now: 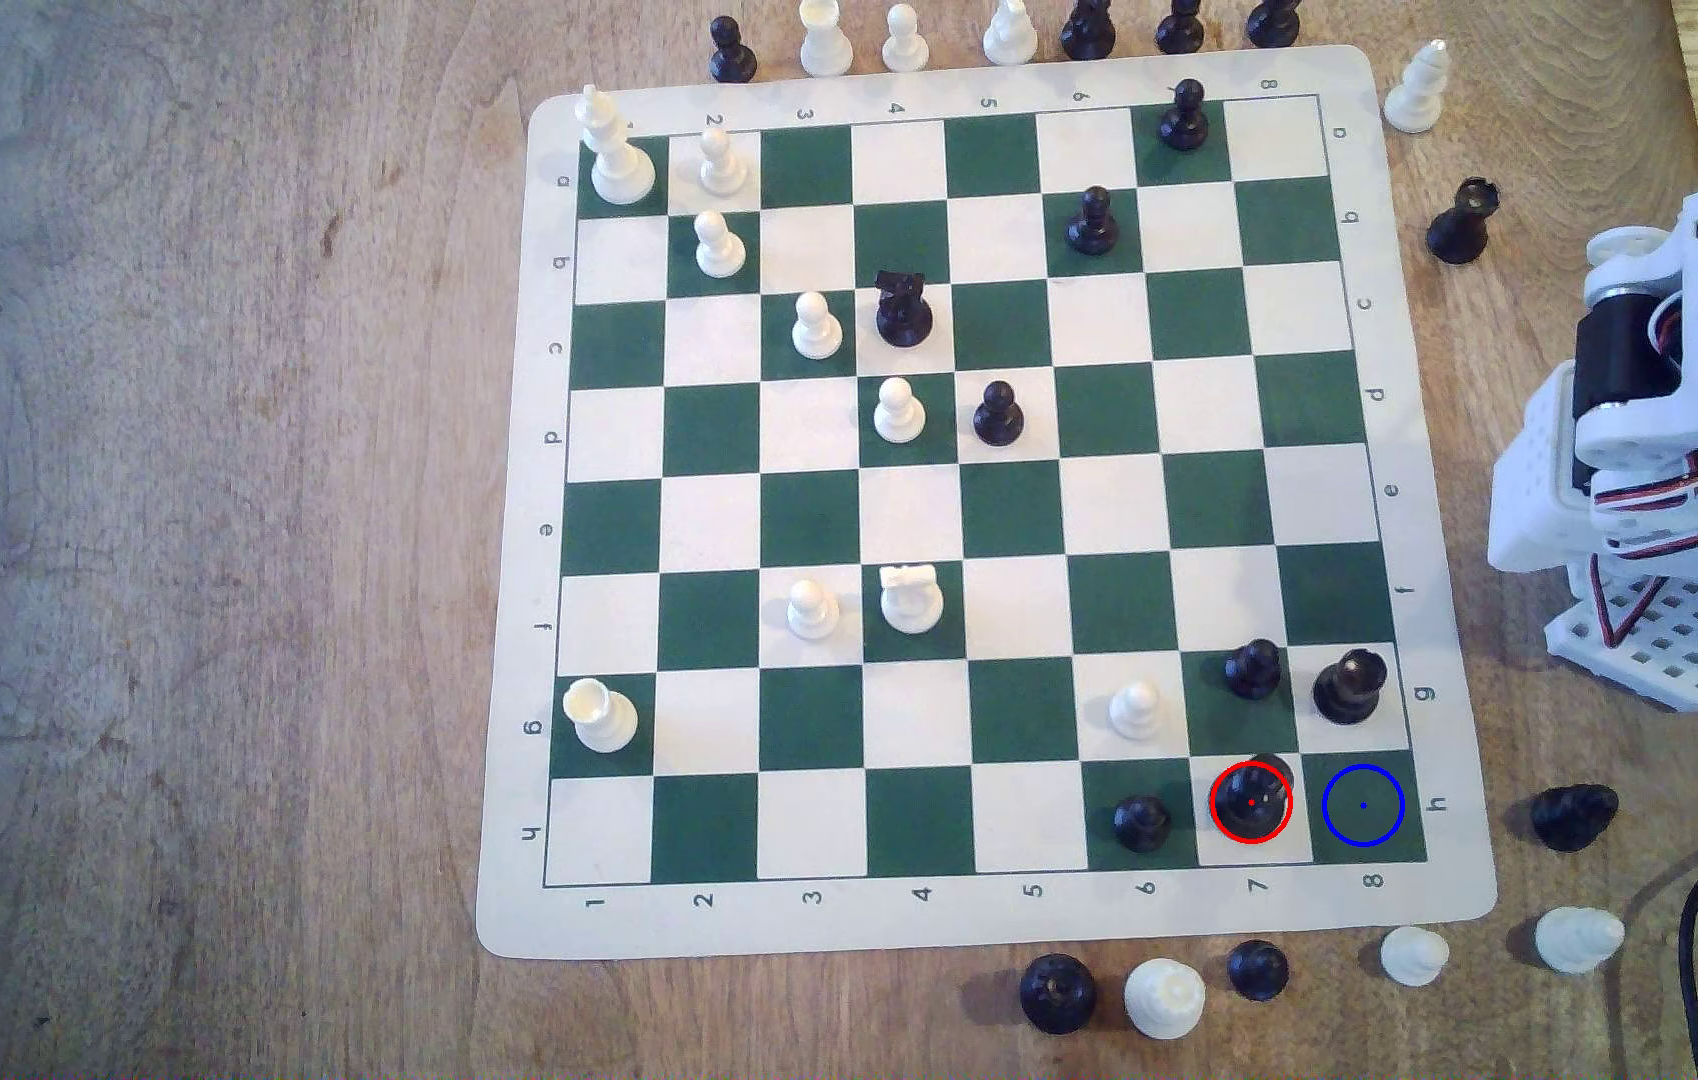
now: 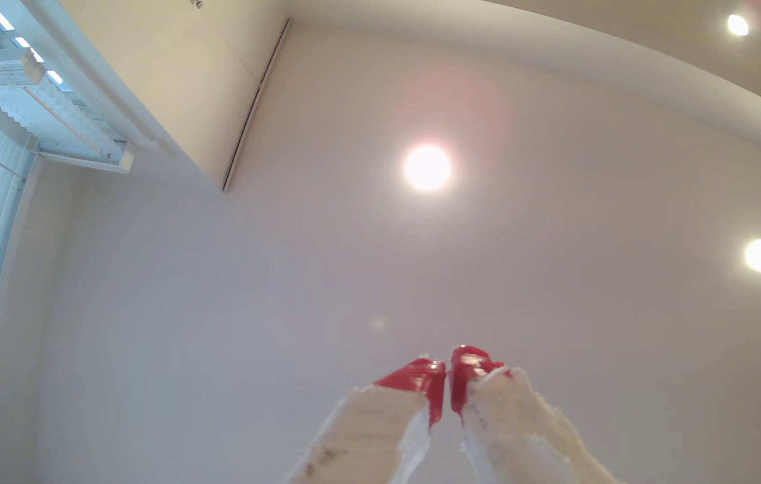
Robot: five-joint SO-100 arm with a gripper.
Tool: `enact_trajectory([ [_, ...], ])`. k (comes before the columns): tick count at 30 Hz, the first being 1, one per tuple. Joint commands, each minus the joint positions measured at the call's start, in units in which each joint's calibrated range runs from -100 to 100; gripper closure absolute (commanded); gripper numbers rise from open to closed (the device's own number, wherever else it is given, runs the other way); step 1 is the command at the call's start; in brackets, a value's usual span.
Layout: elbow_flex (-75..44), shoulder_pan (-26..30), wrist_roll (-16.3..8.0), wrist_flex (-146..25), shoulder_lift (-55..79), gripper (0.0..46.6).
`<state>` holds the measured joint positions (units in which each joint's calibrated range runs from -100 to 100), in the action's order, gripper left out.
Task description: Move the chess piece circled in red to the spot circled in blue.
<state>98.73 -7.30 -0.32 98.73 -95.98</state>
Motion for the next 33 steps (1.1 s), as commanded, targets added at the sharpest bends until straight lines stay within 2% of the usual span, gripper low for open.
enact_trajectory([
  [1,1.17,-0.09,0.10,-0.77,0.14,46.4],
  [11,-2.00,-0.79,-0.15,-40.17,0.22,46.4],
  [20,-16.87,-0.79,-0.24,-86.52,0.39,46.4],
  [21,-20.58,-0.79,-0.29,-98.64,0.39,46.4],
  [26,-27.02,-1.42,-0.34,-119.77,0.39,46.4],
  [31,-34.00,-1.03,-0.39,-144.51,0.39,43.4],
  [33,-35.72,0.22,0.00,-152.12,0.31,40.4],
])
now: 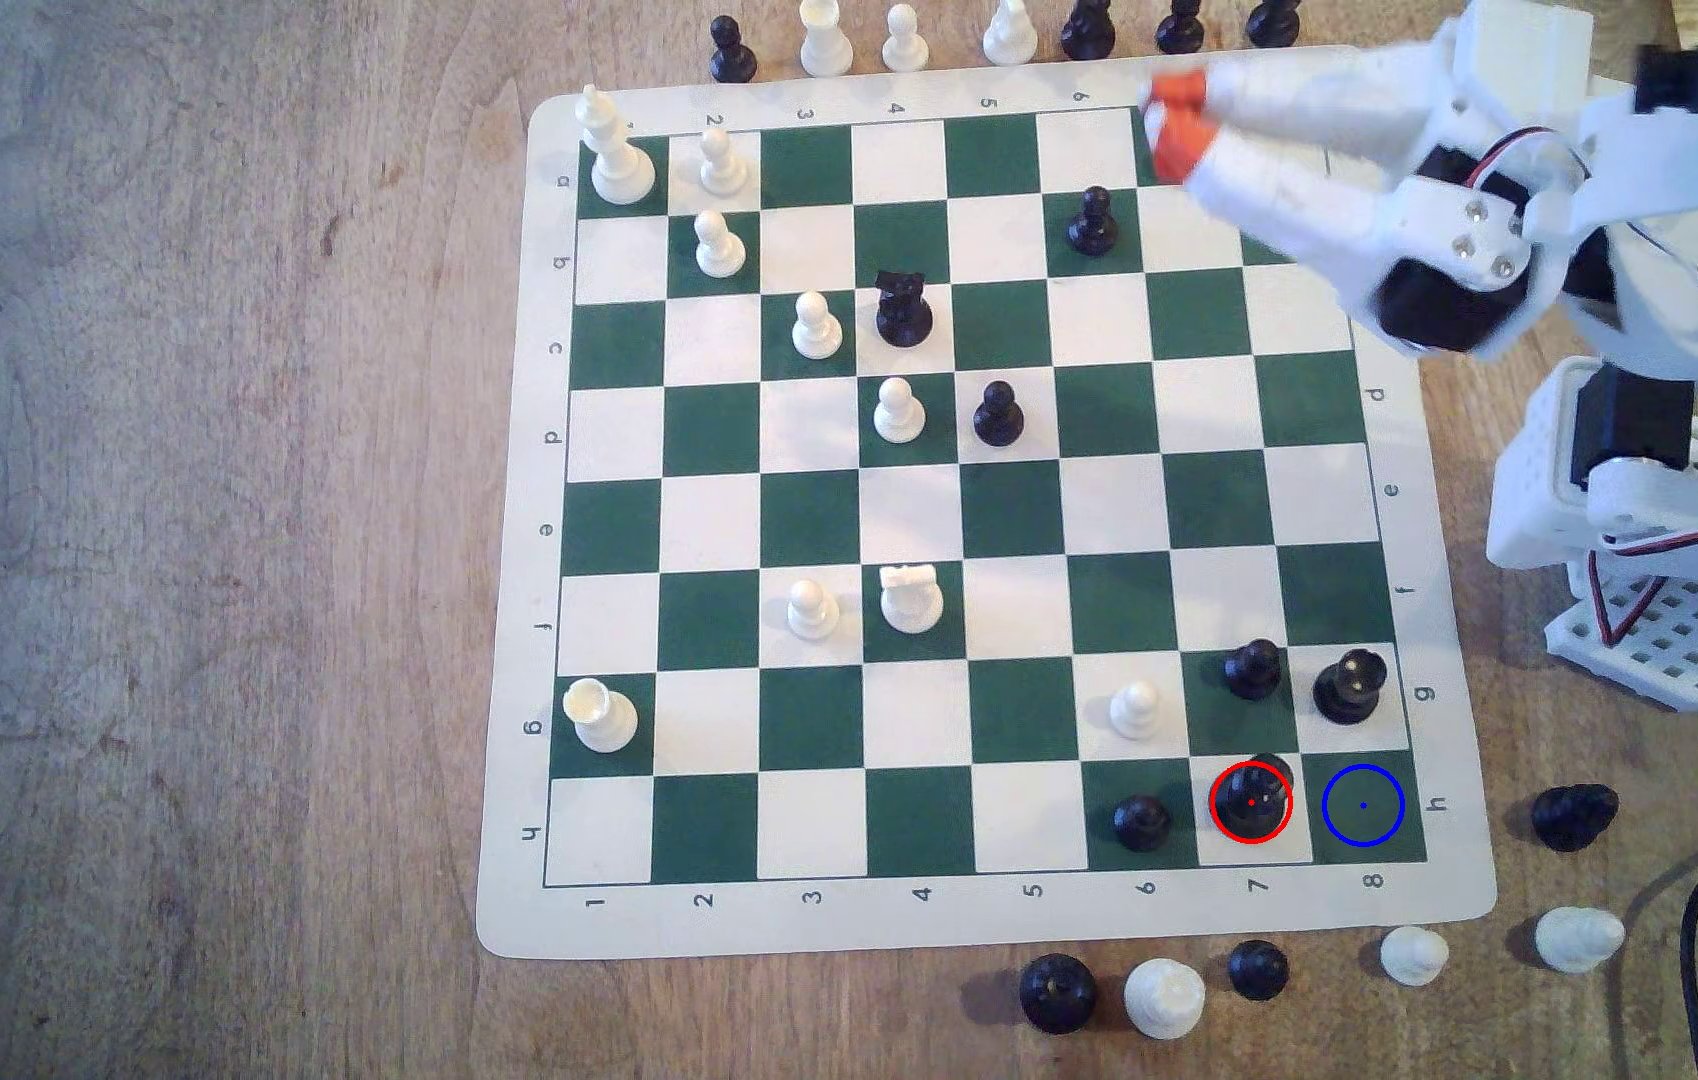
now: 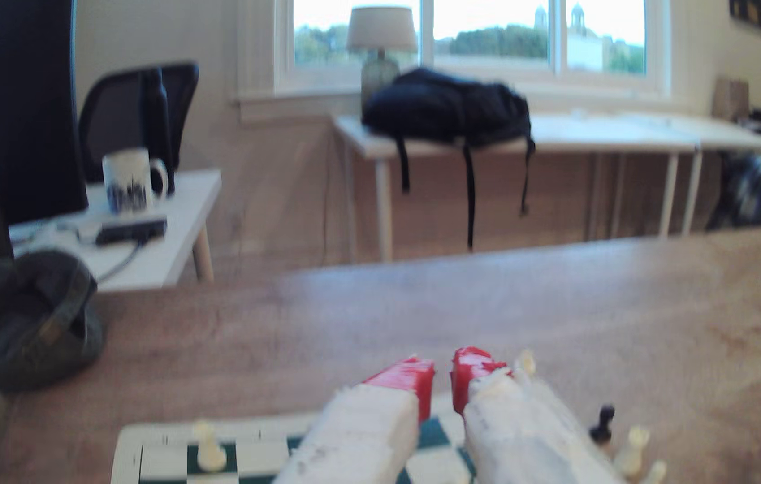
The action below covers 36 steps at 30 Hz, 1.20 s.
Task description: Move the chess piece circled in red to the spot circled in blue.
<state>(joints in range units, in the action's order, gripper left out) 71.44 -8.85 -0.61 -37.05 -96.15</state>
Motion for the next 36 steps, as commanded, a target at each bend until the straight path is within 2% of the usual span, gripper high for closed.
enact_trajectory([
  [1,-8.88,4.51,1.95,-21.67,0.48,38.6],
  [4,-9.07,10.30,3.52,-28.80,0.39,35.4],
  [5,-9.07,14.44,4.40,-31.17,0.39,35.1],
  [6,-9.07,16.32,4.74,-31.83,0.39,35.2],
  [10,-12.69,24.53,4.59,-38.62,5.99,35.7],
  [14,-16.68,29.15,4.44,-44.03,13.80,35.5],
  [20,-18.31,31.10,4.79,-45.34,22.21,33.3],
  [36,-20.31,36.58,4.54,-36.49,45.47,32.4],
])
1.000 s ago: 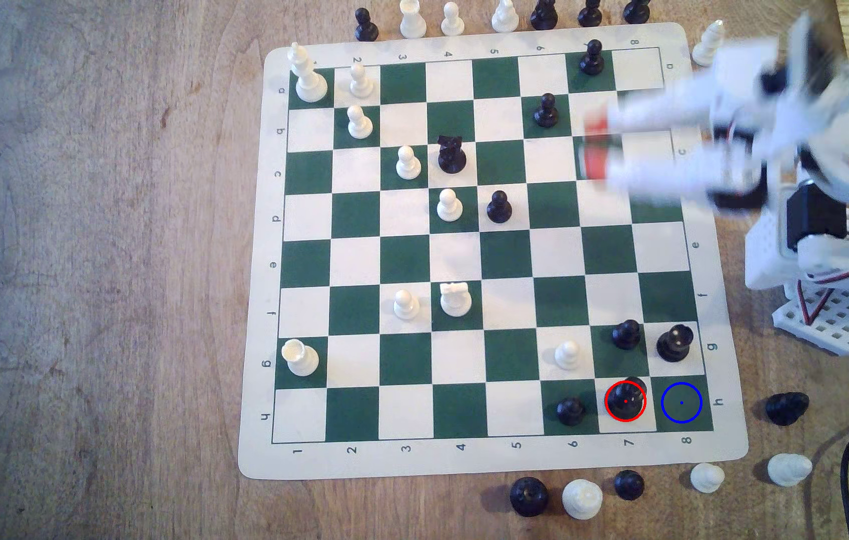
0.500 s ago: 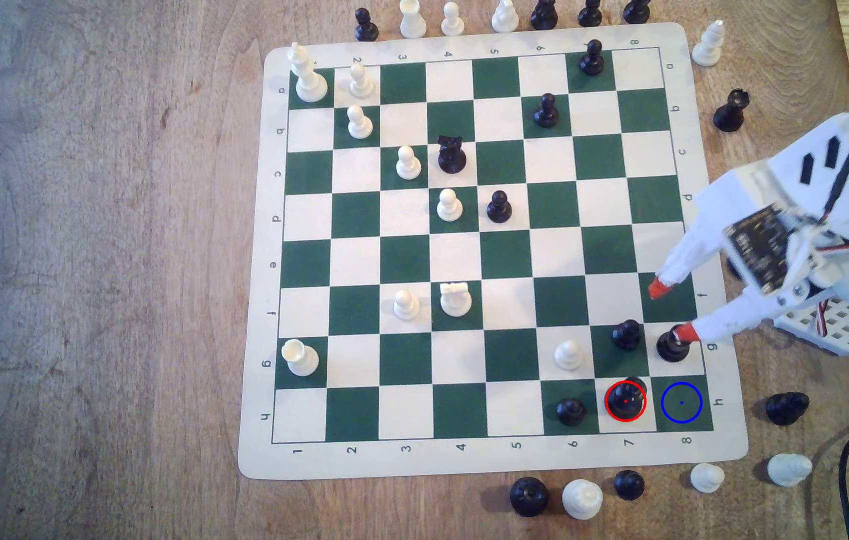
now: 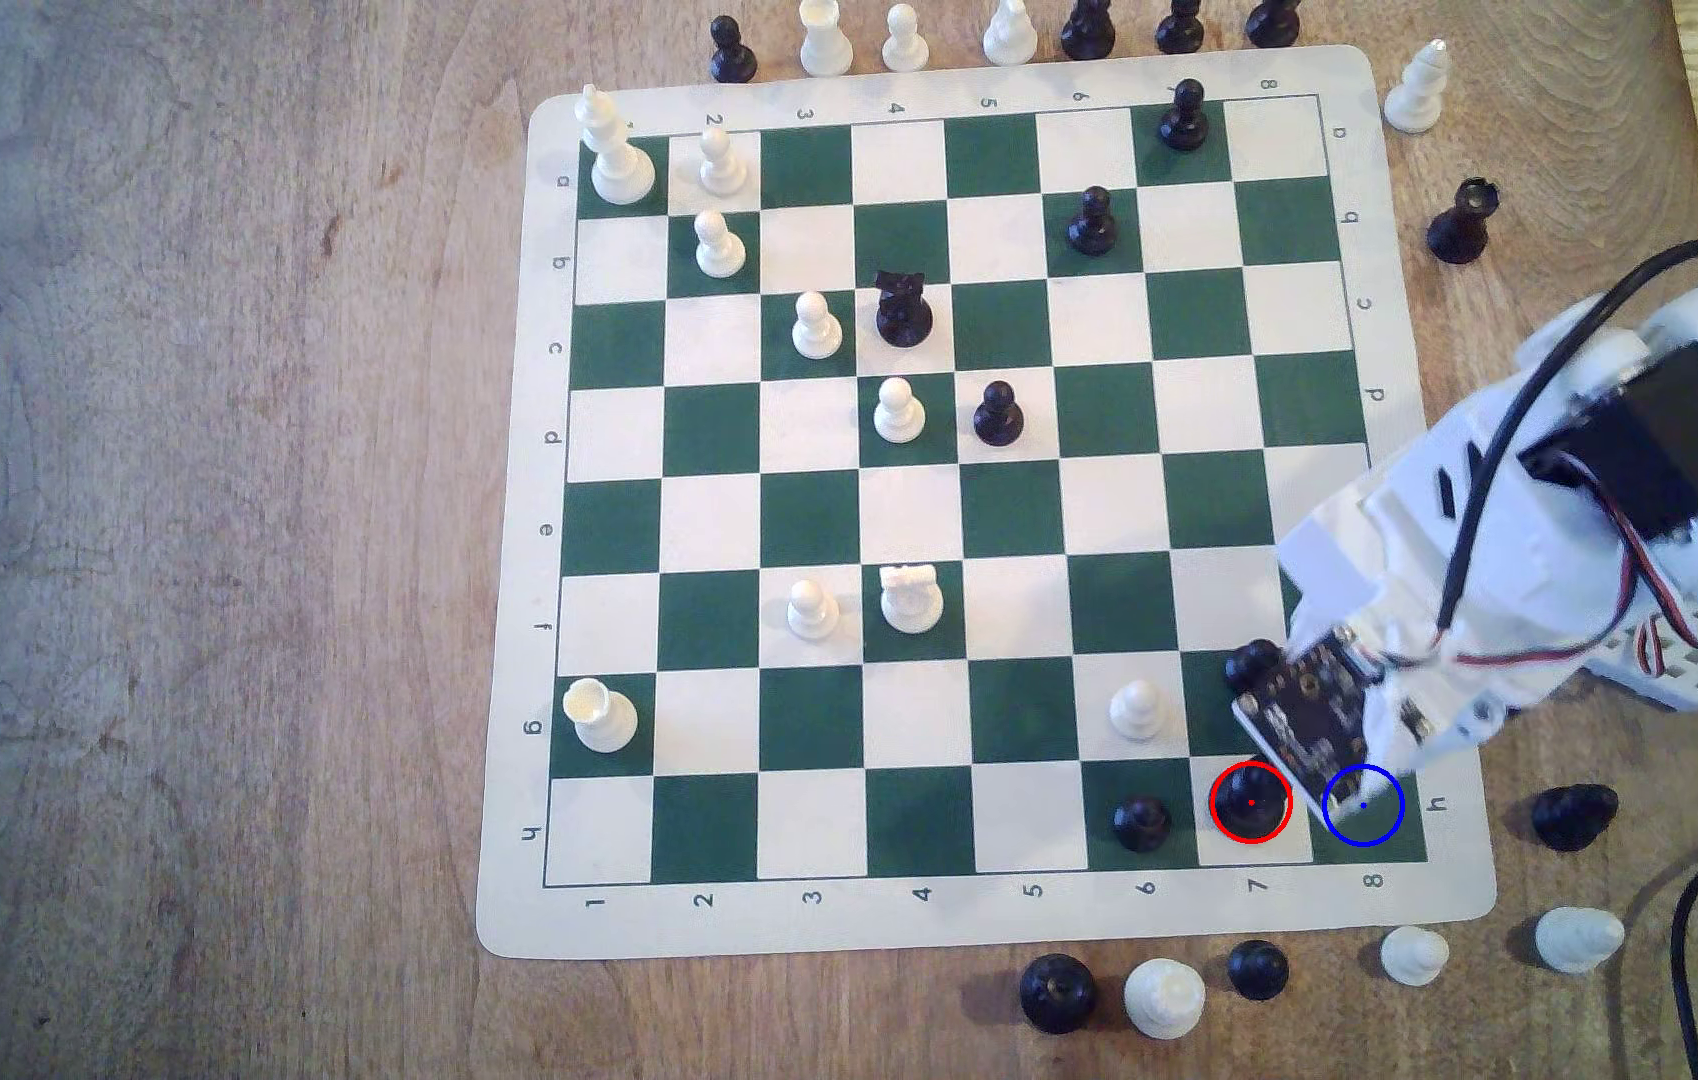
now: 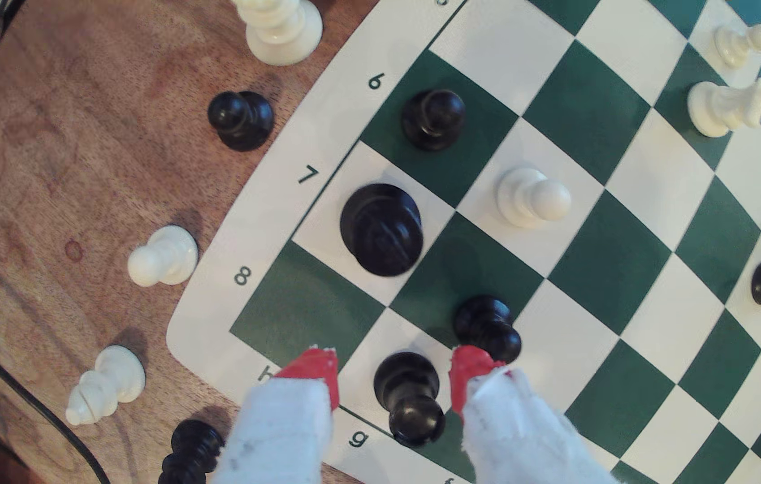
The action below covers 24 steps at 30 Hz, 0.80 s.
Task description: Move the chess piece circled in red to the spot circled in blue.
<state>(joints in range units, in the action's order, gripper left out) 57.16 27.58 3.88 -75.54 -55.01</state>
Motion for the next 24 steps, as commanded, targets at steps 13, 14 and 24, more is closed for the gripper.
enact_trajectory([
  [13,-8.48,1.71,-0.63,8.87,14.26,32.8],
  [14,-8.39,1.63,-0.63,9.28,14.60,32.7],
  [24,-8.39,2.02,-0.78,12.07,16.21,33.6],
])
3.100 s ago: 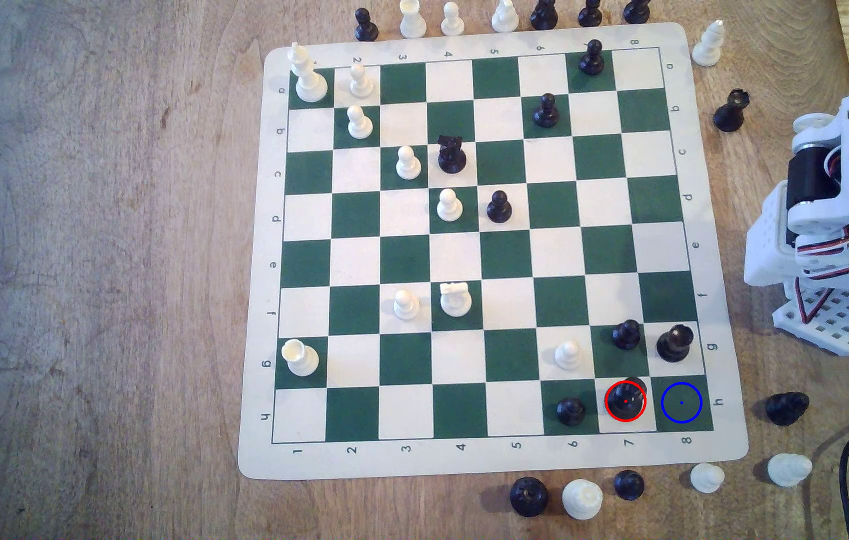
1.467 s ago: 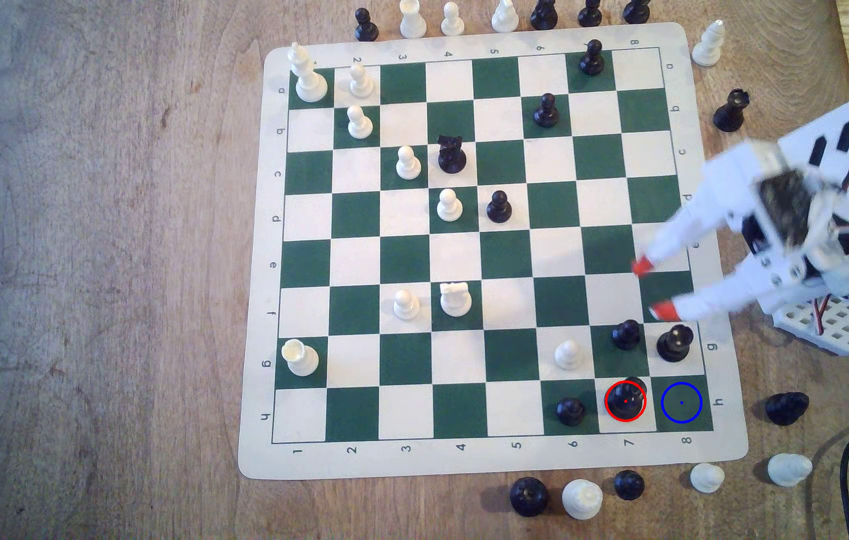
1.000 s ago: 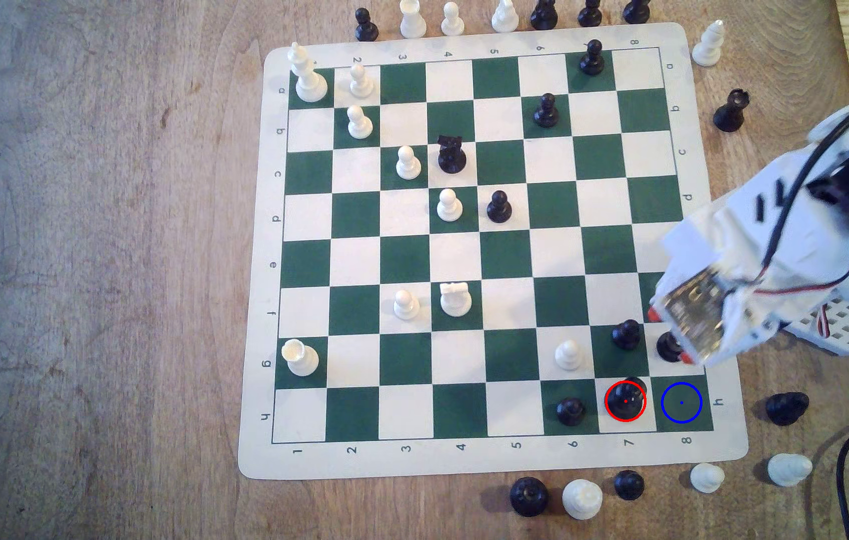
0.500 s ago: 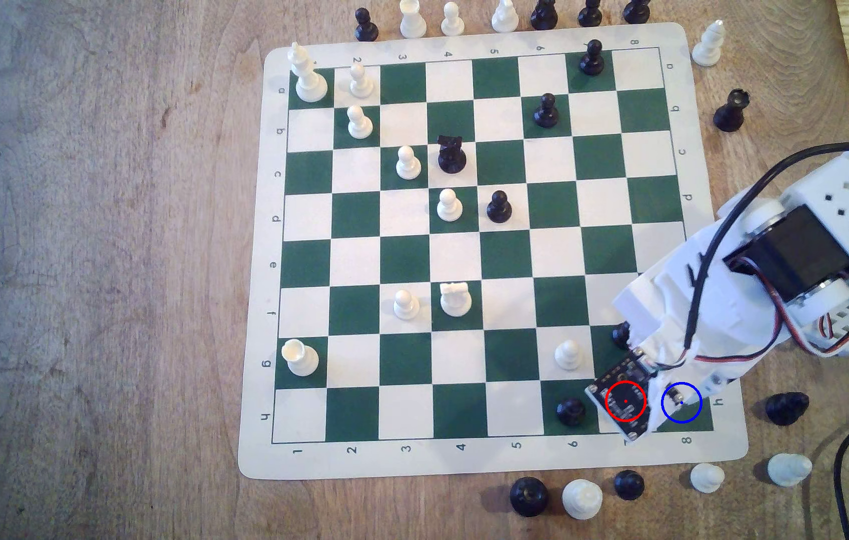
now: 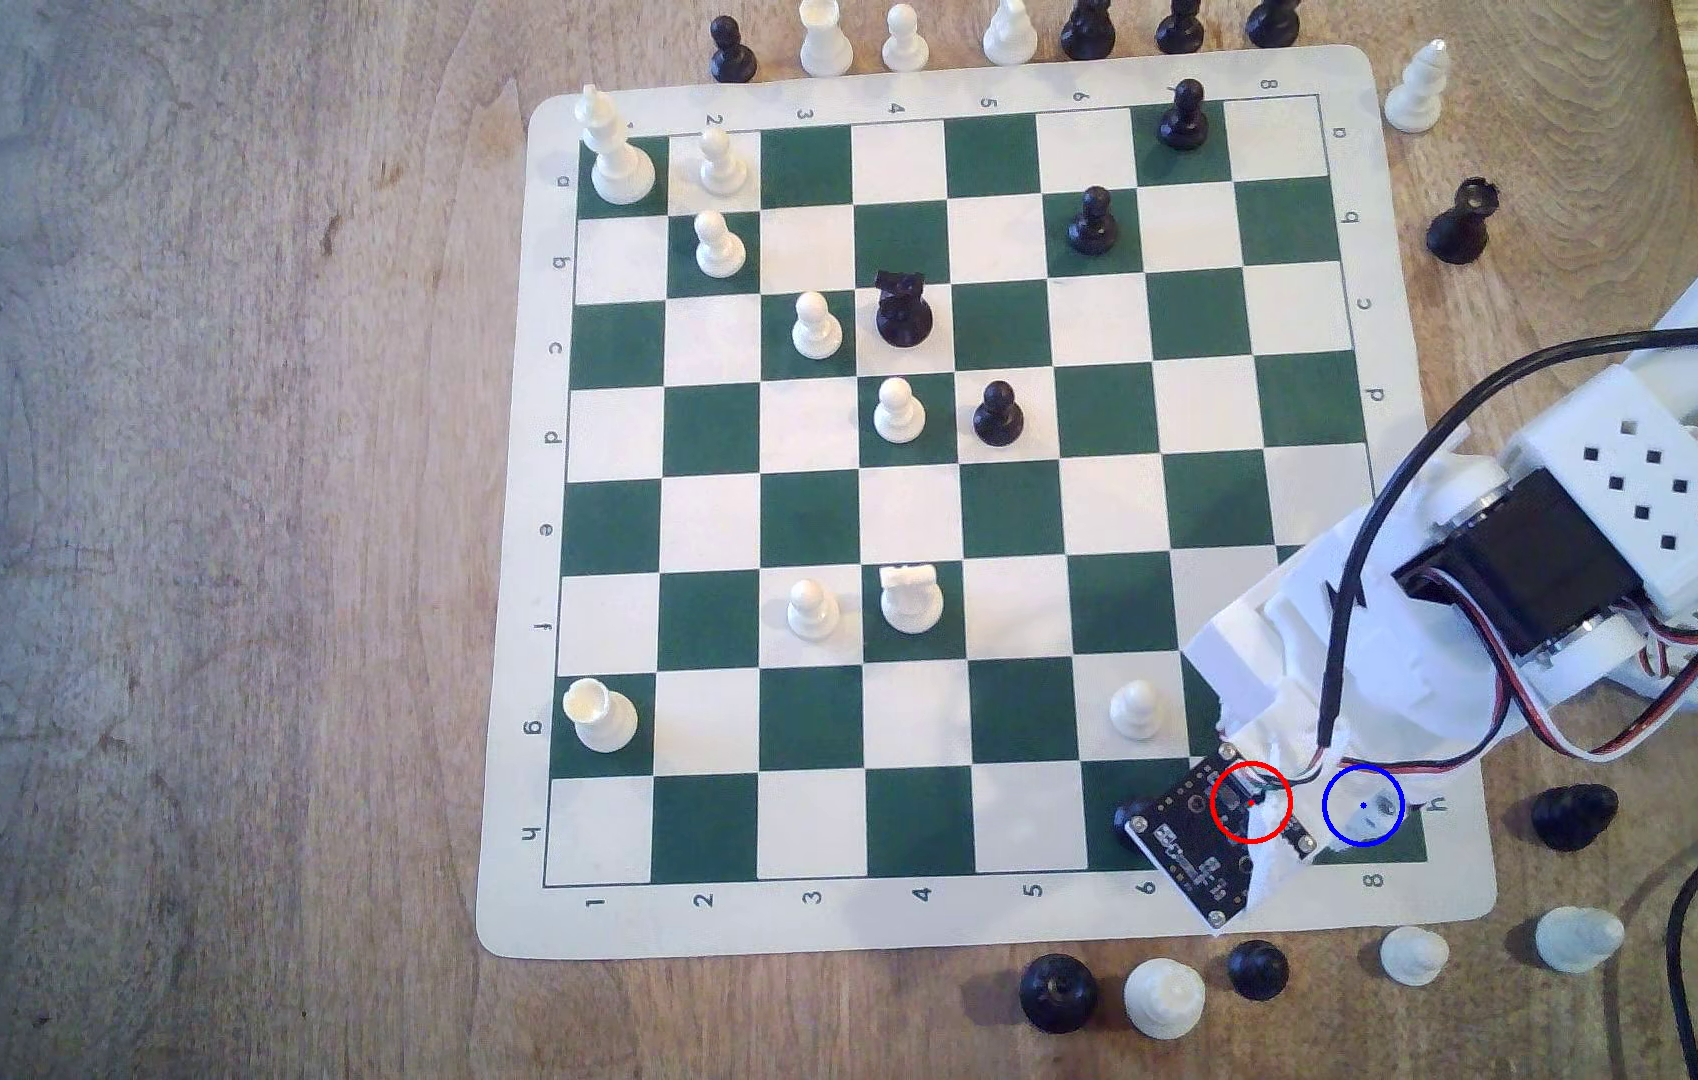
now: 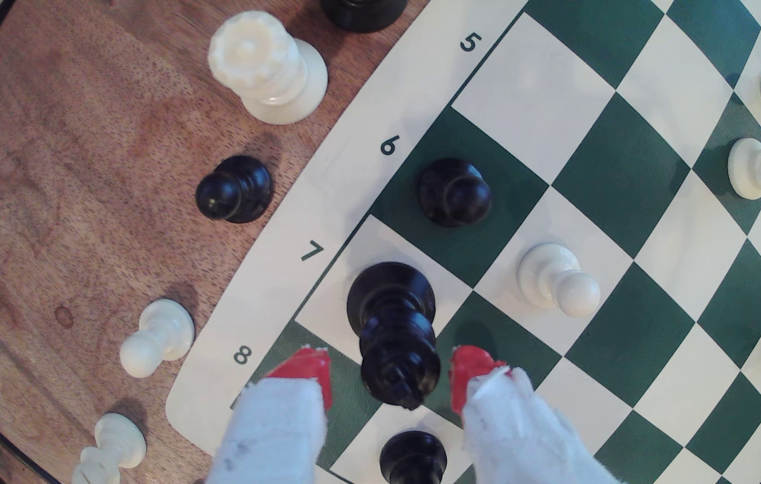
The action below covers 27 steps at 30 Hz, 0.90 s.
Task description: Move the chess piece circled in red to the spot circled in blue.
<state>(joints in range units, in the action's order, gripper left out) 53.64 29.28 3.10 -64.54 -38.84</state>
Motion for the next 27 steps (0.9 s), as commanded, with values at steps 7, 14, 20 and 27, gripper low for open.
enact_trajectory([
  [7,-4.59,0.56,-0.15,1.23,-0.04,34.2],
  [14,-4.59,1.34,-0.39,1.23,0.04,35.2],
  [20,-4.32,1.42,-0.44,1.15,-0.04,40.0],
  [27,-4.32,1.74,-0.54,1.15,0.04,45.7],
])
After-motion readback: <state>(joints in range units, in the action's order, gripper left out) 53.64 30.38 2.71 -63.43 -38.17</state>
